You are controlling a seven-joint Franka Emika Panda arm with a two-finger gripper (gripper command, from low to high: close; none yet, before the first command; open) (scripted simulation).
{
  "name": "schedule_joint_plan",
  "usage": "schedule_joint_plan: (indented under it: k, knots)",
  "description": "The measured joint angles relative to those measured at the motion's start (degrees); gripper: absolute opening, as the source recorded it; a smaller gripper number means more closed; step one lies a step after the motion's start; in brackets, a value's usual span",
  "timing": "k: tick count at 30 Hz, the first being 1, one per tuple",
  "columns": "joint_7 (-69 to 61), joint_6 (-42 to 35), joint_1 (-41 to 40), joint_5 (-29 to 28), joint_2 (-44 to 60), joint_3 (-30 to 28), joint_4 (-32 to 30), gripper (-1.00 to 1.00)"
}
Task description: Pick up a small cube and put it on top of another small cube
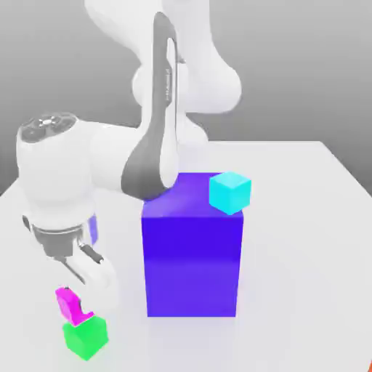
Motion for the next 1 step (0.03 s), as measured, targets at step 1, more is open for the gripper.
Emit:
schedule_joint_plan:
  k: [1]
  knots:
    - [0.0, 0.0, 0.0, 0.0, 0.0, 0.0, 0.0, 1.0]
